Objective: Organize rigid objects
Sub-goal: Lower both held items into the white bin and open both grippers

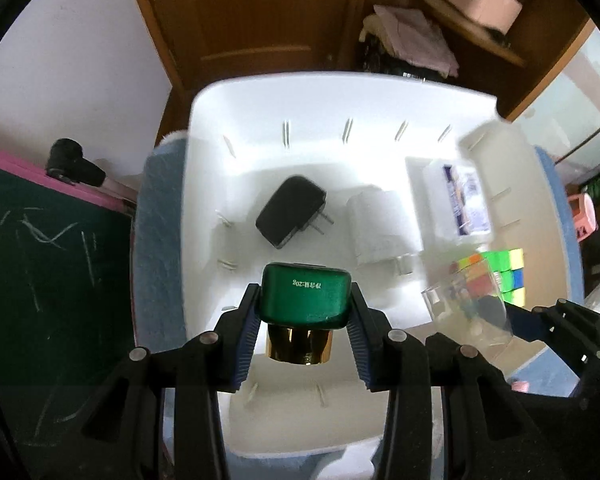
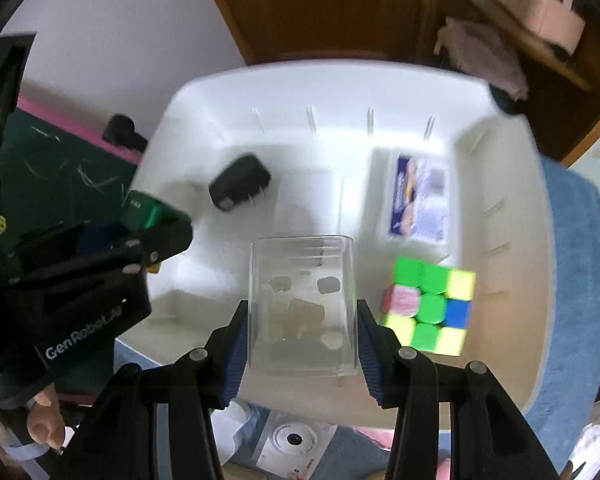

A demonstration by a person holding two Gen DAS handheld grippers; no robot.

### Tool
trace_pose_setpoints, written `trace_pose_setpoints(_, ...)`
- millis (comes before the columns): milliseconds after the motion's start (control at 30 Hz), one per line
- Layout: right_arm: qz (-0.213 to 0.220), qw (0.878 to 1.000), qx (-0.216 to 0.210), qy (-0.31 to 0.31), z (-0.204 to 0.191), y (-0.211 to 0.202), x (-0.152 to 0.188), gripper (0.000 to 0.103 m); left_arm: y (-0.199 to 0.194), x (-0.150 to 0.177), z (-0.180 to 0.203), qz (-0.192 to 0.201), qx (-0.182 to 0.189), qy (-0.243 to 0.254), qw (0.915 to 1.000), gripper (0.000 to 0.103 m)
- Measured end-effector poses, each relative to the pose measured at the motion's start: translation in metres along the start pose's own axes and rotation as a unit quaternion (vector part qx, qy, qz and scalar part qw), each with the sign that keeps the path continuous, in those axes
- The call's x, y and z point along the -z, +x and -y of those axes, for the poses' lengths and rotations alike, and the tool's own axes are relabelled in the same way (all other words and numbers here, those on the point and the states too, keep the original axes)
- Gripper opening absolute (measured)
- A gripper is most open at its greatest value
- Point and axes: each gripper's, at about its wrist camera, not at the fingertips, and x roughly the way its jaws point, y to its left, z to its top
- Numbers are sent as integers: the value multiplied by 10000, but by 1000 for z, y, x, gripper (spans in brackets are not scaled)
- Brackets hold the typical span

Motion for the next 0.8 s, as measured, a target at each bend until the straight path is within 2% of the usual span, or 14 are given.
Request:
trace_pose_setpoints(300,-402,9991,-100,67,2,33,0,50,27,7,2,-406,-64,157,9990,46)
trace_pose_setpoints(333,-439,9989,-121,88,3,34,2,53,25,7,2,-397,-74,164,9990,51)
trace_pose_setpoints(433,-378,9990,-206,120,4,27,5,67,14,8,1,-269,-33,25,9996,74)
trace_pose_setpoints(467,-296,9991,-265,126,4,21,6,67,7,9,-1,-210,-4,-59,9998,81)
trace_pose_setpoints(667,45,9997,-245,1,-2,-14,9,67,-45,18,-7,175,133,-383,9990,81)
trace_pose_setpoints(800,384,9988,-253,-140,-7,-51,26,67,-95,37,-5,657,264,-440,9965,81)
